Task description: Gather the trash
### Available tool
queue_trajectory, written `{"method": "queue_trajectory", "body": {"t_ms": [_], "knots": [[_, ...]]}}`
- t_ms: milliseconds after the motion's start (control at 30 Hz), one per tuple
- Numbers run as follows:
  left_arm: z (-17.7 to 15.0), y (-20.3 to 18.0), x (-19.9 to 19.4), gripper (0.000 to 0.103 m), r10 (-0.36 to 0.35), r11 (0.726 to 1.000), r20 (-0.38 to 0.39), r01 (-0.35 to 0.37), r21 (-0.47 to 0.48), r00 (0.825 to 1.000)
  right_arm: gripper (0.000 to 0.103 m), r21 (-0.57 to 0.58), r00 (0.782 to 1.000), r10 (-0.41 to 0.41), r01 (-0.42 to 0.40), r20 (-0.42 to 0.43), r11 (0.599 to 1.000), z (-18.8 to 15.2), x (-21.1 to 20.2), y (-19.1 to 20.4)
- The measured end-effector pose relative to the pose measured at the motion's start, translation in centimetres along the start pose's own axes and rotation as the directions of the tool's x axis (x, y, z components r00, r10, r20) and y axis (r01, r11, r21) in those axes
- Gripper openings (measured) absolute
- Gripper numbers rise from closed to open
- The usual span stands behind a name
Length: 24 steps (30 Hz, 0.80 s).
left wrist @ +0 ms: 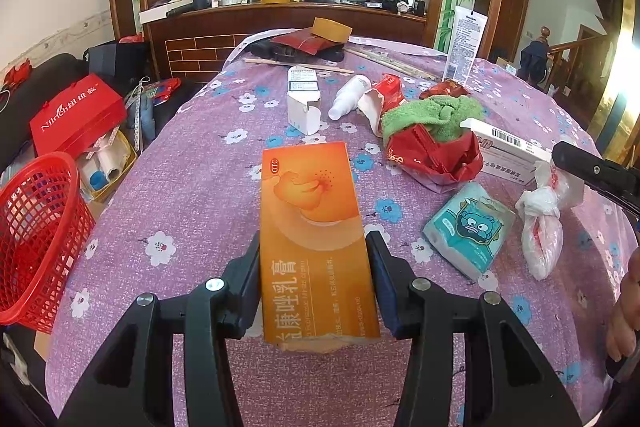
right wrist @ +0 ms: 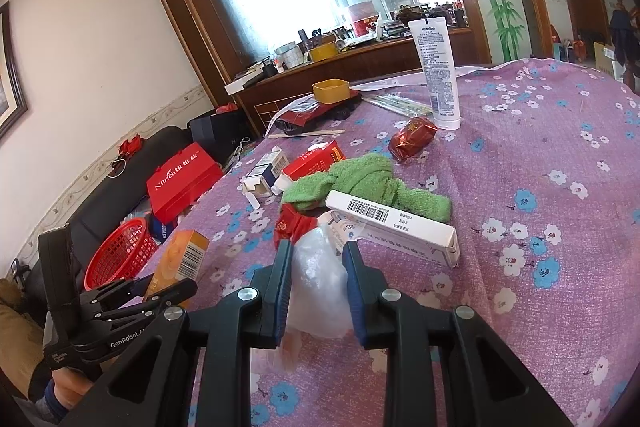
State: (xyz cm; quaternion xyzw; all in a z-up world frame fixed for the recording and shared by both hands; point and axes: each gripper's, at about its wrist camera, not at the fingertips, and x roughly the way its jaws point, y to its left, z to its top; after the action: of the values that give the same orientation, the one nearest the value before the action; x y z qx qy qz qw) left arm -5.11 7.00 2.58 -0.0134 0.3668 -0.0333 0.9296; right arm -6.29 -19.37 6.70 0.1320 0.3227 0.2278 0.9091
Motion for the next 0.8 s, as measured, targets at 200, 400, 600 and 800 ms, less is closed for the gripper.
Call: {"method": "queue_trajectory", "body": {"t_ms": [200,400,600,800], "knots": [[-0.01,0.12,-0.02,0.047,0.002,1.0,0.001,-0.002,-0.003,1.0,0.028,0.002,1.0,-0.004,0.004,0.002,1.0,0.02,-0.05,-0.03],[-0.07,0.22,-0.06,0.047,0.008,1.0,0.002,-0.008,-0.008,1.0,0.028,0.002,1.0,-0.006,0.006,0.004,1.0,0.01,-0.09,-0.04],[-0.18,0.13,-0.16,0.047,0.015,1.0,0.006,-0.015,-0.009,1.0,0.028,0.003,1.0,-0.009,0.009,0.006,1.0,0.06,-0.16,-0.04],[-0.19,0.12,-0.25,0.047,0.016,1.0,0.01,-0.016,-0.01,1.0,0.028,-0.003,0.999,-0.026,0.026,0.024,1.0,0.01,-0.56,0.04]]}}
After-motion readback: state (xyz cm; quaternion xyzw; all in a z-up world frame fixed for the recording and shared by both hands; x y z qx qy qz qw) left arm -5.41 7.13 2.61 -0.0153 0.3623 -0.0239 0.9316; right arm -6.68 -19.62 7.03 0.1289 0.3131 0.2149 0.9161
